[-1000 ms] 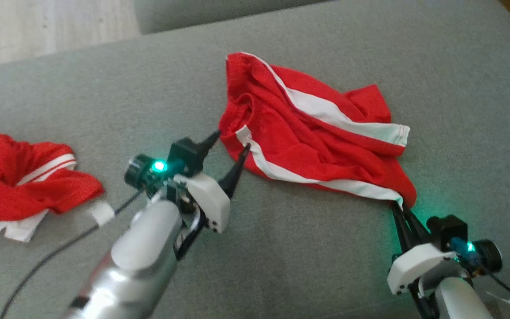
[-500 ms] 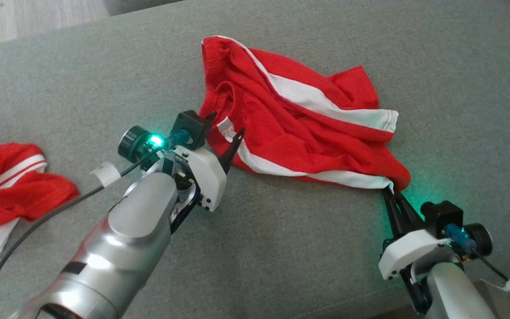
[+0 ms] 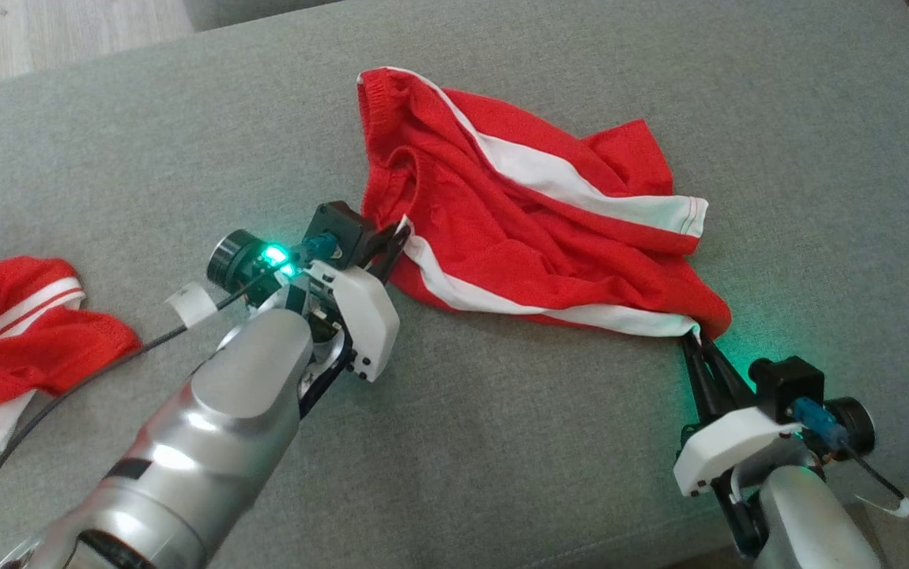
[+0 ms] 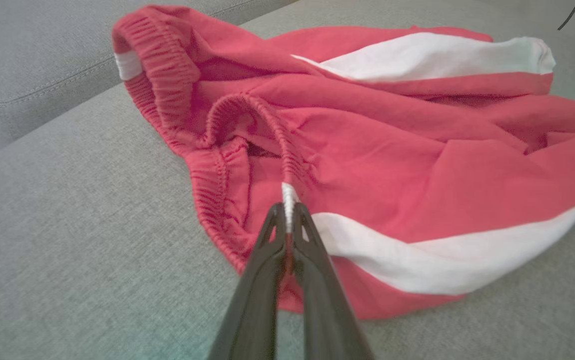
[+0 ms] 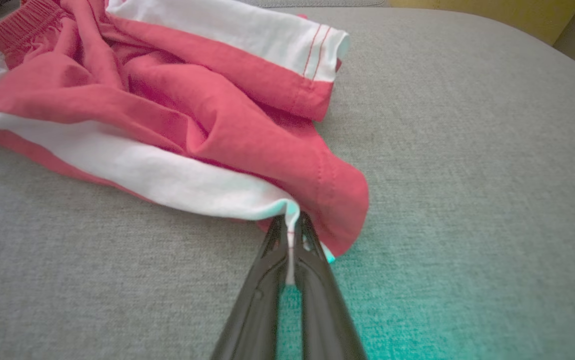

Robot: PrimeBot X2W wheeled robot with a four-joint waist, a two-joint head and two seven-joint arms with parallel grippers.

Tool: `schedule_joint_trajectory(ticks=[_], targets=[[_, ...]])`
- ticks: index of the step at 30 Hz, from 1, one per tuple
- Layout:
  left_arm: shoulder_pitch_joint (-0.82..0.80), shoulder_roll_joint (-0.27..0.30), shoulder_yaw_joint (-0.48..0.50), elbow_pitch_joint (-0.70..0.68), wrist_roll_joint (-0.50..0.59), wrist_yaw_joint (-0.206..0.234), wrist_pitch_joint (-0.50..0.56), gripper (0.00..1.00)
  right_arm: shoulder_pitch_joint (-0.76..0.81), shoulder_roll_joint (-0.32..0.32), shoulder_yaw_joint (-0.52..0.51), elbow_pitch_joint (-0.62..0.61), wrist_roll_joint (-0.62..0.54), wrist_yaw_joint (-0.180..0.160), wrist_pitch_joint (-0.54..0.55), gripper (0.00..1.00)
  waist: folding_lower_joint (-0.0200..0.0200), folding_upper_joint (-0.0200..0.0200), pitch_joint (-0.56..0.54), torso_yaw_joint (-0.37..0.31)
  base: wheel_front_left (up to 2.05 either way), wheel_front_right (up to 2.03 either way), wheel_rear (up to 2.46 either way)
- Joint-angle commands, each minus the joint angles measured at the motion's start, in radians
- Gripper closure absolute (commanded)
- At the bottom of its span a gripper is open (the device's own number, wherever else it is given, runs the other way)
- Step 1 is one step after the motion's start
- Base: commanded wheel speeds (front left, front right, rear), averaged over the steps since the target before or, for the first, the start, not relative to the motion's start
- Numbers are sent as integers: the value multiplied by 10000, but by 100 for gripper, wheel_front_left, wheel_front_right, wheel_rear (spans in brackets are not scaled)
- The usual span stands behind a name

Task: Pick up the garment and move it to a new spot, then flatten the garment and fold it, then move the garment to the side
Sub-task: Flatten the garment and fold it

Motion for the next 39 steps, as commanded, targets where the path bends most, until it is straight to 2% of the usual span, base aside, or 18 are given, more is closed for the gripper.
schedule_joint_trajectory(ticks=[1,11,21,24,29,34,39], targets=[[-530,251,79,-180,-132,16,-144,100,-220,-49,180,-162,14,-7,-168,100,0,0,-15,13,0,0,0],[-575,458,153,-278,-711,16,-1249,100,-406,-49,-68,-361,-309,-7,-272,100,0,0,-441,237,0,0,0],[-635,870,979,-1270,-1445,63,-2278,100,-1353,-134,-57,-2325,-975,-7,-288,100,0,0,-1168,590,0,0,0],[-679,1058,1300,-1824,-1690,114,-2416,100,-1957,-611,260,-3185,-796,-7,-36,100,0,0,-1446,715,0,0,0],[-680,1424,1871,-2891,-2110,356,-2485,100,-3100,-1740,1024,-4162,280,-7,713,100,0,0,-1921,897,0,0,0],[-543,1768,2417,-3963,-2544,695,-2429,100,-4003,-2640,1779,-4560,1159,-7,1405,100,0,0,-2371,1084,0,0,0],[-349,2173,2689,-4975,-2721,1050,-2179,100,-4580,-3081,2178,-4602,2151,-7,1798,100,0,0,-2659,1235,0,0,0]])
